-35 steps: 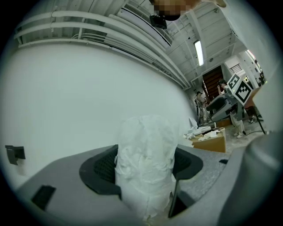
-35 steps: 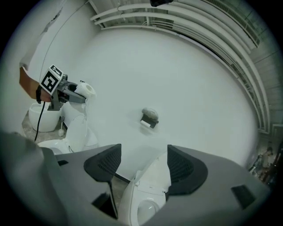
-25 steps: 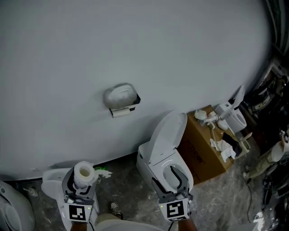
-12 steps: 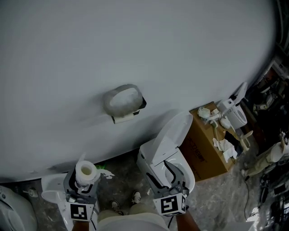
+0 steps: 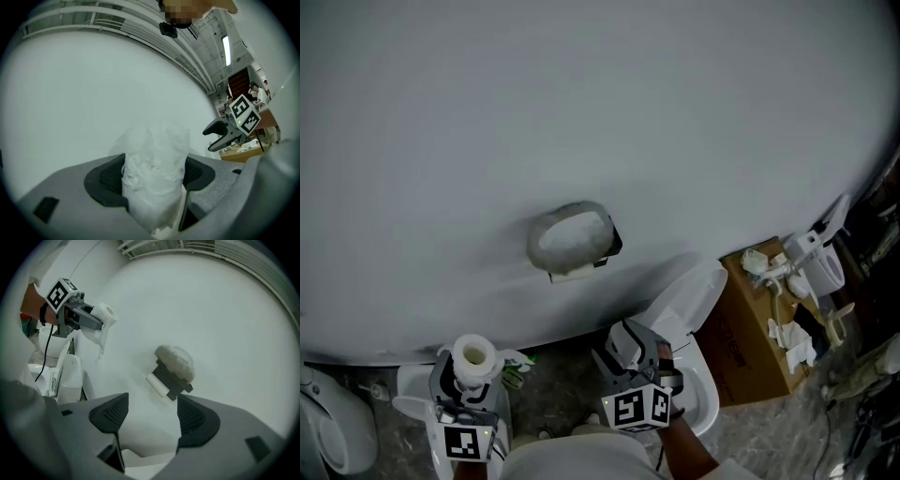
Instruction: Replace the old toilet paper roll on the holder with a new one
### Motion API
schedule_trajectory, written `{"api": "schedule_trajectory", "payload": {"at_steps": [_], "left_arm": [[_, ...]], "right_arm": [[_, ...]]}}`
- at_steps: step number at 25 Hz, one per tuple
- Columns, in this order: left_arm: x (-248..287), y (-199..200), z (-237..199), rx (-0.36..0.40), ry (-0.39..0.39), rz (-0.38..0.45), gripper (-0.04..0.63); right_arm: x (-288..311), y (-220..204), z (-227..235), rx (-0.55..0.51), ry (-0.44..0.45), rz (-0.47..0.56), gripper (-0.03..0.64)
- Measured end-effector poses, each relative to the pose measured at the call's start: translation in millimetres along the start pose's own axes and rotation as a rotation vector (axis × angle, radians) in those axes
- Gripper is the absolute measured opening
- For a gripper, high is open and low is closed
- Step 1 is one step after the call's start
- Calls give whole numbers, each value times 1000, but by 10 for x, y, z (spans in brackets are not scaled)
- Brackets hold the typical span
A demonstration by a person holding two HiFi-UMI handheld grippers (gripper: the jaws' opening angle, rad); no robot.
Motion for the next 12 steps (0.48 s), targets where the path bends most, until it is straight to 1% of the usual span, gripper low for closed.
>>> {"api": "schedule_trajectory", "payload": {"at_steps": [4,8,12], "left_arm": [[76,7,71,0,45,-11,330],[56,-47,81,-7,103,-46,329],[-2,-88,21,-2,161,-77,330]], "right_arm": [[294,-47,58,-76,42,18,299],[562,-60,88,-119,84,37,298],[806,-31,127,-175,93,59,298]]}}
Point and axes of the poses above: the fingertips, and each gripper's own axes: x forward along the fingers, z to its right, y out of its top, the point moved 4 cm from there along -x, backward along the fingers
